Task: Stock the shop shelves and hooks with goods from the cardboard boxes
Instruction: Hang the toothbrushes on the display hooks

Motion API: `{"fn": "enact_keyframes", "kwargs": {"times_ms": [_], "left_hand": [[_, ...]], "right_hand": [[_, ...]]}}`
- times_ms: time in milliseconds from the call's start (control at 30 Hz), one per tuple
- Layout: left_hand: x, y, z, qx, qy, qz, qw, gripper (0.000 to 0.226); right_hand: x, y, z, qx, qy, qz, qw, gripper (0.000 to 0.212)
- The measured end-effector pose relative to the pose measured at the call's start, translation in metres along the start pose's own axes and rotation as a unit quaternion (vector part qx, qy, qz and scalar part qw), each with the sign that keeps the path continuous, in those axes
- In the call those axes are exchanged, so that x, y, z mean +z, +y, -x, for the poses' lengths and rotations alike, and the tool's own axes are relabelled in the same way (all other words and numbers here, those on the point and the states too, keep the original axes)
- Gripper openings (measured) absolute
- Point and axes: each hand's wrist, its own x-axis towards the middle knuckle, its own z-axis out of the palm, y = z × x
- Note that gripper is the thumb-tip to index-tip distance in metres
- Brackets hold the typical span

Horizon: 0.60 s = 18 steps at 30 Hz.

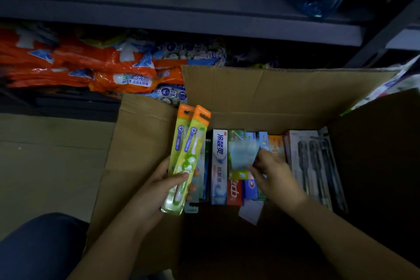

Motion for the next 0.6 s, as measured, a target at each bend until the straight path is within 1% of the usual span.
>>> {"fn": "enact_keyframes", "kwargs": {"times_ms": [33,67,100,167,267,367,433,500,533,600], "left_hand": [[0.003,0.000,-0.001,-0.007,0.001,0.003,1.000,0.037],[0.005,-0.001,-0.001,-0.016,0.000,0.009,1.000,0.035],[0.009,-0.001,-0.001,-0.028,-0.007,0.018,0.999,0.035],[0.018,0.000,0.001,-0.059,-0.030,0.037,0.997,0.033],[0.026,0.000,0.003,-0.096,-0.054,0.056,0.992,0.031],[0.028,0.000,0.006,-0.111,-0.078,0.059,0.989,0.031],[0.030,-0.001,0.009,-0.101,-0.090,0.034,0.990,0.037],[0.030,-0.003,0.011,-0.084,-0.096,0.008,0.992,0.061],[0.031,-0.005,0.011,-0.078,-0.096,0.001,0.992,0.067],[0.032,-0.005,0.012,-0.063,-0.079,0.002,0.995,0.068]], "right_hand": [[-0.004,-0.001,-0.003,-0.086,0.039,0.057,0.994,0.009],[-0.007,-0.004,-0.008,-0.153,0.066,0.103,0.981,0.013],[-0.009,-0.007,-0.013,-0.200,0.086,0.141,0.966,0.021],[-0.009,-0.016,-0.022,-0.250,0.121,0.191,0.941,0.036],[-0.005,-0.022,-0.025,-0.284,0.163,0.213,0.921,0.041],[-0.001,-0.022,-0.023,-0.293,0.174,0.198,0.919,0.043],[0.002,-0.023,-0.023,-0.296,0.187,0.186,0.918,0.039],[0.005,-0.028,-0.024,-0.297,0.190,0.168,0.921,0.032],[0.006,-0.030,-0.025,-0.298,0.186,0.158,0.923,0.025],[0.008,-0.030,-0.025,-0.292,0.175,0.136,0.930,0.005]]}}
